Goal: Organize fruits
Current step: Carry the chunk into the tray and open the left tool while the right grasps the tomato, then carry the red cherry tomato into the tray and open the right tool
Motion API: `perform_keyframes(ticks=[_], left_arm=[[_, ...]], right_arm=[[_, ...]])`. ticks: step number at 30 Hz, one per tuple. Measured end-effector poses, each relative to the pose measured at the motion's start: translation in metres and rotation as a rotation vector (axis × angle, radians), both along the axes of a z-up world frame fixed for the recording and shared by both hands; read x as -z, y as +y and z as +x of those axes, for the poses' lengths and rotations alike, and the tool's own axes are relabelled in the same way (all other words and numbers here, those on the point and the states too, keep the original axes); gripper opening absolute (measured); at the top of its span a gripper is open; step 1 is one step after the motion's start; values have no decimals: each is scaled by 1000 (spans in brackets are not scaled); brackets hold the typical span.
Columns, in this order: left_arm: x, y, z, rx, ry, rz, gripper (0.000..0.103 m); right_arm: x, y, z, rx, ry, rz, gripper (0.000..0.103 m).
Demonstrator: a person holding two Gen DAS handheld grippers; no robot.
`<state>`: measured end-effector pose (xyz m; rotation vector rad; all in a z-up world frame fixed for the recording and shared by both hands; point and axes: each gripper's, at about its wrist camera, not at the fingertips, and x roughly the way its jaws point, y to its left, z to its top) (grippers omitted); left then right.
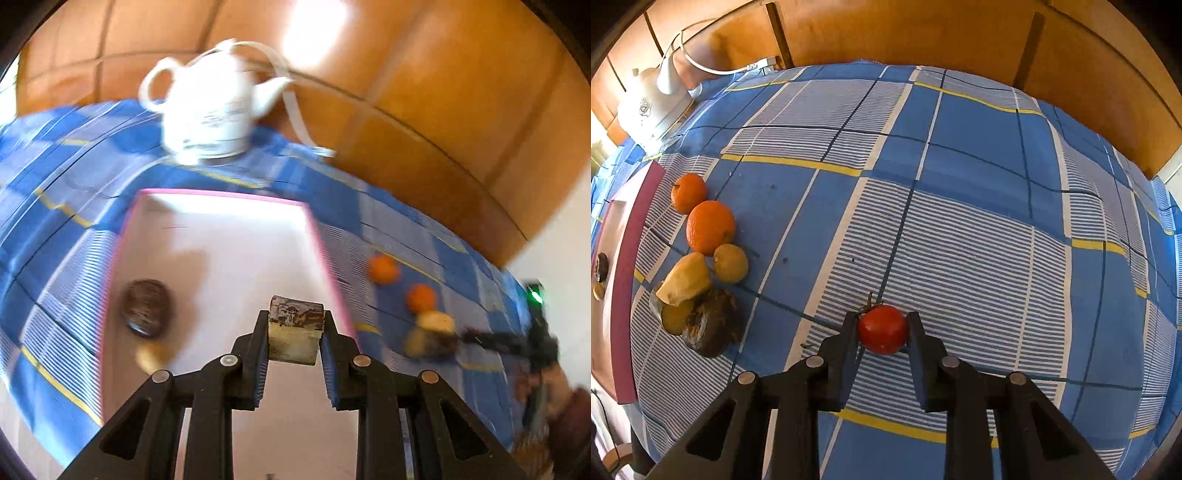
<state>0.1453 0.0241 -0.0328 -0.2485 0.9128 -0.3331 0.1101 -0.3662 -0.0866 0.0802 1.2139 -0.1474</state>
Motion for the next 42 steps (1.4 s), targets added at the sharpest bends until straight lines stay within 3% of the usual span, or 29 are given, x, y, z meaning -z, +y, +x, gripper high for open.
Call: perform_keyframes(ticks=[8,12,17,29,34,42], left_arm=[[12,22,53,-89,22,67,26],[11,22,58,-124,7,98,34],[2,11,31,-118,-48,150,45],[6,-17,-54,-59,-76,210,55],[6,-21,-74,-64,-82,228,61],[-4,-14,-83,-93,-116,245,63]], right_arm=[[2,3,1,-9,-5,-17,26],[3,8,-1,-15,-8,-26,26],[1,14,-2,-23,-10,-39,26],[1,28,-5,-71,-18,-24,26],[-4,37,-9,-83,-32,-22,26],[-20,45,-16,-94,-72,-6,26]])
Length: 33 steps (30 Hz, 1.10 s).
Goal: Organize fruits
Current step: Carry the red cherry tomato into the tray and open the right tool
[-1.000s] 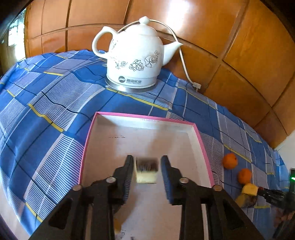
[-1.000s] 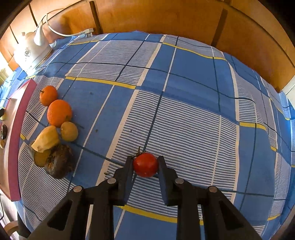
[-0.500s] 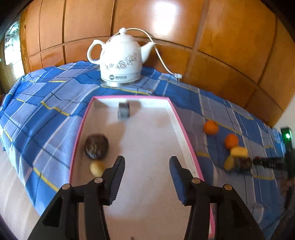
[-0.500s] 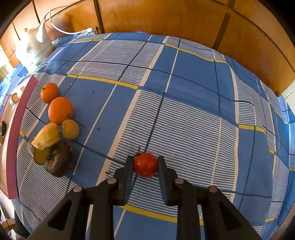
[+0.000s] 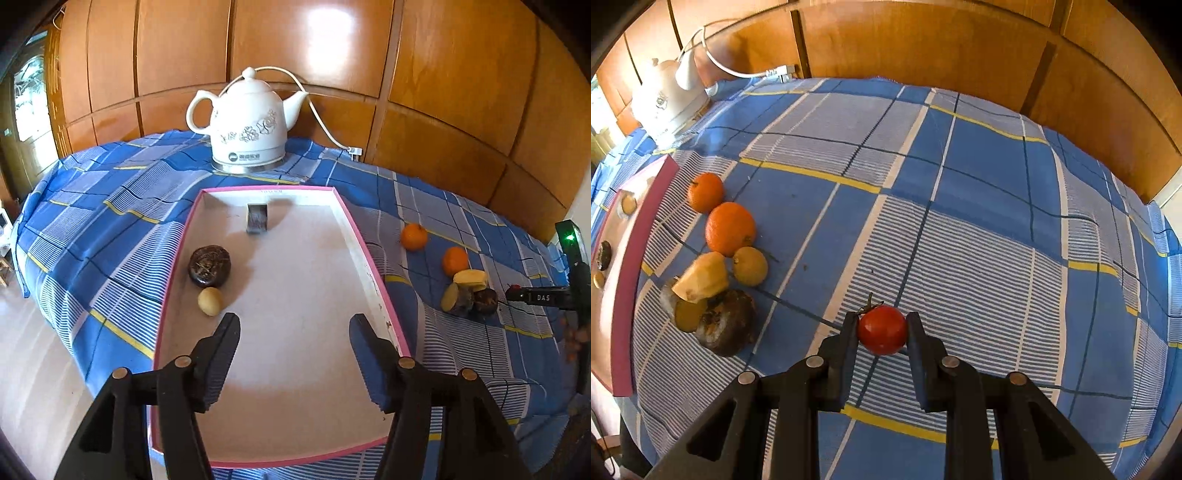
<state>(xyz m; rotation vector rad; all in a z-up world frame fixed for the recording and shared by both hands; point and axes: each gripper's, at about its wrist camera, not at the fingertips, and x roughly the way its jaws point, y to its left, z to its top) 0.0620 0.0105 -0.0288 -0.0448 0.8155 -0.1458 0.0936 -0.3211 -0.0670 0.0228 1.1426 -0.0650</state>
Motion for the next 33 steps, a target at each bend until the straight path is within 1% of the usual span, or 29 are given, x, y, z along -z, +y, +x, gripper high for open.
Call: perform_keyframes(ticks=[13,18,21,25,29,30,33], left_arm=[[-1,5,-4,-3,2,-3,63],[2,8,-4,-8,5,-7,64],[2,10,-3,-20,8,-14,64],[2,14,-4,-25,7,-18,64],[4,19,-4,-38,14,-24,64],[5,21,-4,-42,17,-25,64],[7,27,-4,-56,23,-29,64]], right_arm=[[-19,15,-13,-70,-83,50,26],[-38,27,-19,-113,-135,70,26],[-49,48,-24,-164,-157,84,26],[-58,90,-25,-264,-174,115,26],[-60,132,-24,-356,-179,141,26],[-59,142,-23,-387,-168,155,26],[-57,172,-20,-432,-164,180,26]])
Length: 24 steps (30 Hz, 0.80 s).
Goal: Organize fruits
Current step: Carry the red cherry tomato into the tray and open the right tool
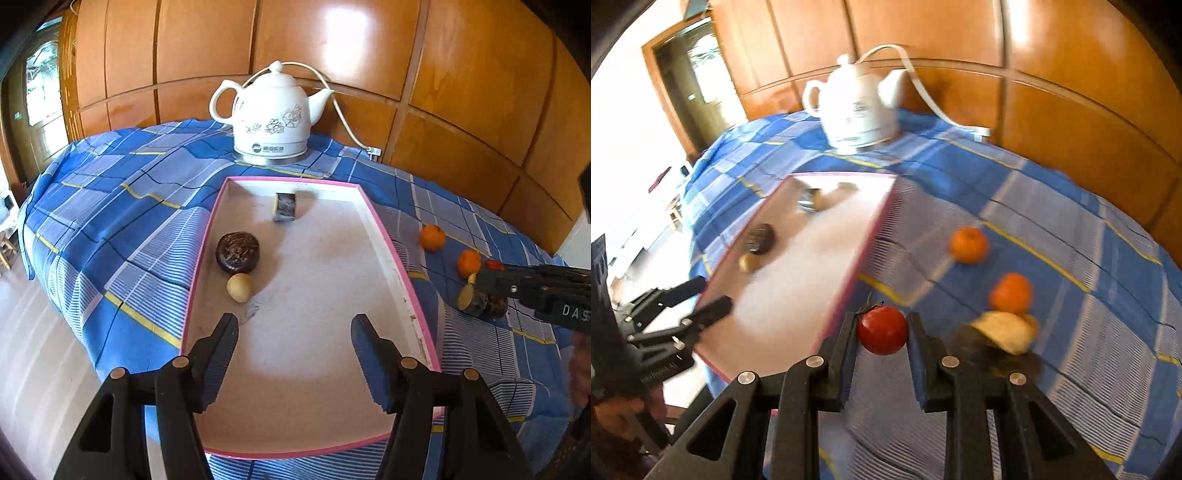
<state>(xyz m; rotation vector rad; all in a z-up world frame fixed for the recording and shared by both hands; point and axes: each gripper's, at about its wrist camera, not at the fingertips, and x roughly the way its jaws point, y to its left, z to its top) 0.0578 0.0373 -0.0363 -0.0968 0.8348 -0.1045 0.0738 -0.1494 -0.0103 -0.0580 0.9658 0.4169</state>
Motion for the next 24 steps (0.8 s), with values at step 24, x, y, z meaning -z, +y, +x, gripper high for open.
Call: perform_keyframes(ticks=[24], left_arm=[[8,26,-2,-63,15,-6,65]], right_arm=[[31,84,52,-5,57,39,33]])
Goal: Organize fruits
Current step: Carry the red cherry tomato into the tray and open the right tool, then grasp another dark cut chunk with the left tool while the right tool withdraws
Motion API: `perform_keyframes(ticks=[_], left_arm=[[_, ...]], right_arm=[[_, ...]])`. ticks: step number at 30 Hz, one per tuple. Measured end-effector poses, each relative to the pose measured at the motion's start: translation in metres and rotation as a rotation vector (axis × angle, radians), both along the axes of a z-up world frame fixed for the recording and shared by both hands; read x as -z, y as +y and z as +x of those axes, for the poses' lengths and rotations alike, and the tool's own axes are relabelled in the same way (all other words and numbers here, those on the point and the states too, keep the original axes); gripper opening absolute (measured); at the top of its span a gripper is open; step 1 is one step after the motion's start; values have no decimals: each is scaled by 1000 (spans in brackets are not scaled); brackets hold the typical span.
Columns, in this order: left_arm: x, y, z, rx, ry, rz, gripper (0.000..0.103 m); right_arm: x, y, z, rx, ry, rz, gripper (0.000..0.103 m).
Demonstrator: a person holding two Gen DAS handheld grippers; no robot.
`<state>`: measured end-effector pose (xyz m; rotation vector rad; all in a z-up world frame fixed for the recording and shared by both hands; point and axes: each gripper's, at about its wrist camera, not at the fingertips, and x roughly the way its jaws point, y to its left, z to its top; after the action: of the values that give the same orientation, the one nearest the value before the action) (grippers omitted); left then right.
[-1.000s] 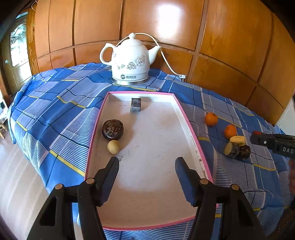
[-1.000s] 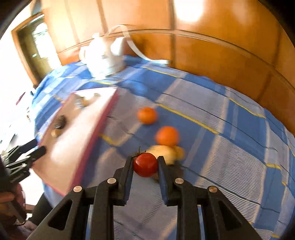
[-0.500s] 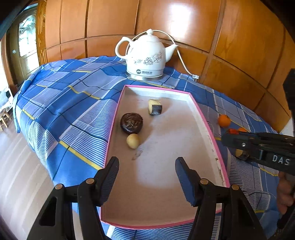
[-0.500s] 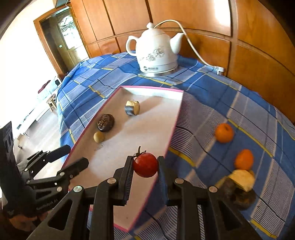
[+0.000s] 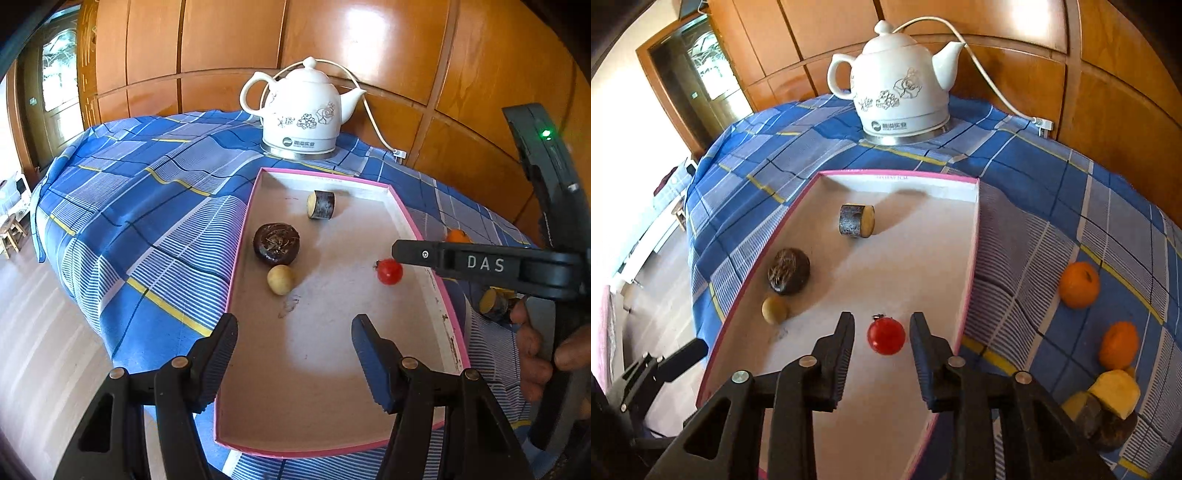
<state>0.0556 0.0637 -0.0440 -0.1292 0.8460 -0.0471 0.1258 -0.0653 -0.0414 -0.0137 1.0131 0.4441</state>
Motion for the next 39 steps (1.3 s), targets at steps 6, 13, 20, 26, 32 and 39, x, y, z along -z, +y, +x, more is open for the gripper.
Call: perform_keyframes(ticks=[6,13,20,26,32,39], left_arm=[[-1,-2,-1,5,-3,-2,65],[-4,-10,-4,24,-13,7,65],[-7,-17,-8,46,-22,16,65],[-8,-22,-10,60,-25,25,65],[-9,-26,-12,69,-28,30,65],[-10,-31,-14,82,-33,38,65]], right_arm=[[-2,-8,-12,17,-17,0,33],[-7,-25,-28,43,-39,1,33],[-13,-35,-40,57,-68,-10,33],[-18,-38,-48,48,-88,-25,33],[-24,-40,-54,37,-110,-32,33],[-28,-46,-60,47,-127,-49,33]])
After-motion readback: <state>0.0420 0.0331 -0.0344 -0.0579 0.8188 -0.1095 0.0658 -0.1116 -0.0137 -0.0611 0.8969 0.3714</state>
